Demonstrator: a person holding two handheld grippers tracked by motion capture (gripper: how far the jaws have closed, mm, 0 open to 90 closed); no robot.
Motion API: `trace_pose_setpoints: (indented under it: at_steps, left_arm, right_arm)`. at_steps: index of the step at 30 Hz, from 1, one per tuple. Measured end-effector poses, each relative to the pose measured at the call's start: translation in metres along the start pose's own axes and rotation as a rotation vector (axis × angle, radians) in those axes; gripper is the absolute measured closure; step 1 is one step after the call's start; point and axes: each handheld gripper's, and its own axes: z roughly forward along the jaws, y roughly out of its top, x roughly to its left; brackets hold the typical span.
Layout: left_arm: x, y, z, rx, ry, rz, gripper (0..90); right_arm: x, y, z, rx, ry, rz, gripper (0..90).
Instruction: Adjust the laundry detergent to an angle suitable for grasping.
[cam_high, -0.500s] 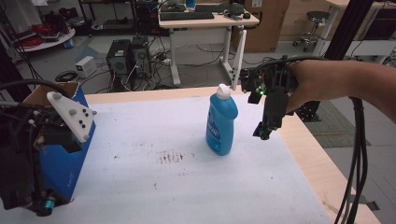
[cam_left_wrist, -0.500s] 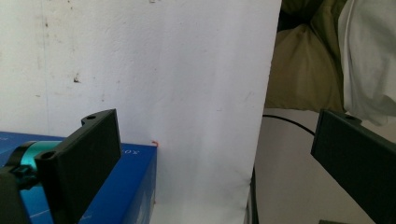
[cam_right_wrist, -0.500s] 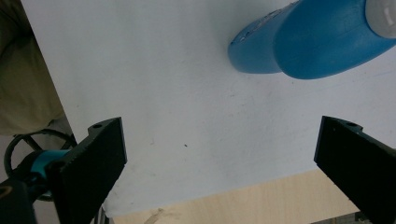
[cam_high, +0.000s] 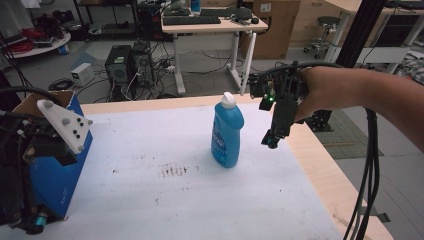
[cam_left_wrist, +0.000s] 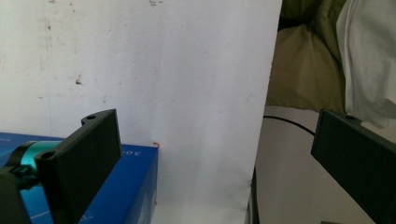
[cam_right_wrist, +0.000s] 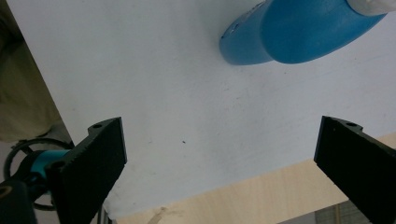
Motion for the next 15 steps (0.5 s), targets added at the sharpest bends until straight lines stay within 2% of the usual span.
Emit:
trace_pose_setpoints:
  at_steps: [1,3,4,6,10,15]
  left_arm:
    - [0.0004,0.0001,0.0001,-0.004,0.001,-0.004,1.6]
    - [0.0013,0.0003,0.0001,-0.004,0.0,0.0,1.7]
    - [0.003,0.0009,0.0011,-0.007,0.003,0.001,1.6]
    - [0.0046,0.0015,0.0024,-0.003,0.001,-0.003,1.7]
    - [0.0062,0.0032,0.0037,-0.002,0.004,-0.001,1.7]
    - [0.0069,0.0047,0.0041,-0.002,0.009,0.001,1.7]
  right_arm:
    - [-0.0015,0.0005,-0.0004,-0.002,-0.005,0.043,1.4]
    - [-0.0015,0.0005,-0.0004,-0.002,-0.005,0.043,1.4]
    - [-0.0042,0.0006,0.0002,-0.009,-0.008,0.086,1.4]
    - [-0.0054,0.0006,0.0014,-0.014,-0.001,0.125,1.4]
    - [-0.008,0.0004,0.0058,-0.006,0.005,0.185,1.4]
    - [-0.0104,-0.0022,0.0092,-0.04,0.006,0.26,1.4]
